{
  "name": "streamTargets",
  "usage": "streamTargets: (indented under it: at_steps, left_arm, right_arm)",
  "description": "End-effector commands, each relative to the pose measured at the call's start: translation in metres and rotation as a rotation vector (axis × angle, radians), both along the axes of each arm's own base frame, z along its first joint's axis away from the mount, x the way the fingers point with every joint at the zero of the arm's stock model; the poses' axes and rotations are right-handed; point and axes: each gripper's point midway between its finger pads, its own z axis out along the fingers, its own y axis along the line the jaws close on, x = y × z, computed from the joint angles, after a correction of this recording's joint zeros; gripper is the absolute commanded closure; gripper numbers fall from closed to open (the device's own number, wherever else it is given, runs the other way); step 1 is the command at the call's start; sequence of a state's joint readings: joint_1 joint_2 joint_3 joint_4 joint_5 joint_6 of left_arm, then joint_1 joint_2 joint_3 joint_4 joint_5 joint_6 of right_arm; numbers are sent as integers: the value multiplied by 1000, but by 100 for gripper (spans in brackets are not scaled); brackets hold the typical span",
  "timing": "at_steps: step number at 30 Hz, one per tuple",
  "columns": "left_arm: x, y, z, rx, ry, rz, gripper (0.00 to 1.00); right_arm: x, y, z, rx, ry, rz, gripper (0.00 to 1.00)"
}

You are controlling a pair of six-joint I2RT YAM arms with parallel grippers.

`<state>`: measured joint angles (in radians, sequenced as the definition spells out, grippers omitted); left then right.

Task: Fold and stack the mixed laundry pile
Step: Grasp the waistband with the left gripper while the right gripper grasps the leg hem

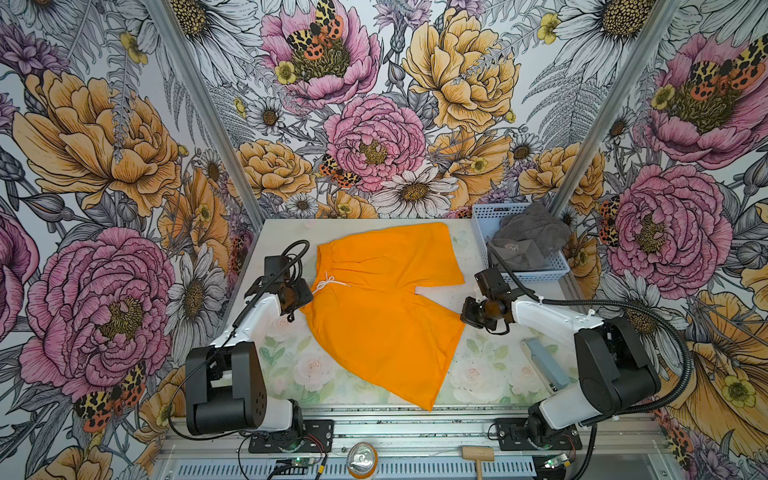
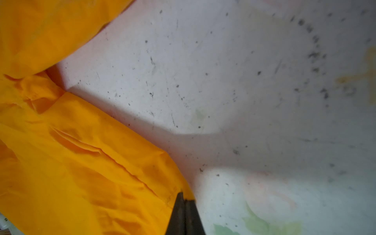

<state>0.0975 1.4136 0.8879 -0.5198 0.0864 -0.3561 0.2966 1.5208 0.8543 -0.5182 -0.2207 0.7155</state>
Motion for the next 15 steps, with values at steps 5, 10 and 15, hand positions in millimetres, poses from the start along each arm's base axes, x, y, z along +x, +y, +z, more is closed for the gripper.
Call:
streamTargets:
  at_steps: [5, 10, 15]
  left_arm:
    - [-4, -14, -5, -14, 14, -64, 58]
    - [-6, -24, -7, -29, 24, -99, 58]
    - [-13, -46, -12, -47, 42, -159, 57]
  right_arm:
    - [29, -38, 15, -75, -39, -24, 100]
    - [53, -61, 9, -128, -42, -40, 100]
    - [86, -82, 4, -161, -46, -56, 100]
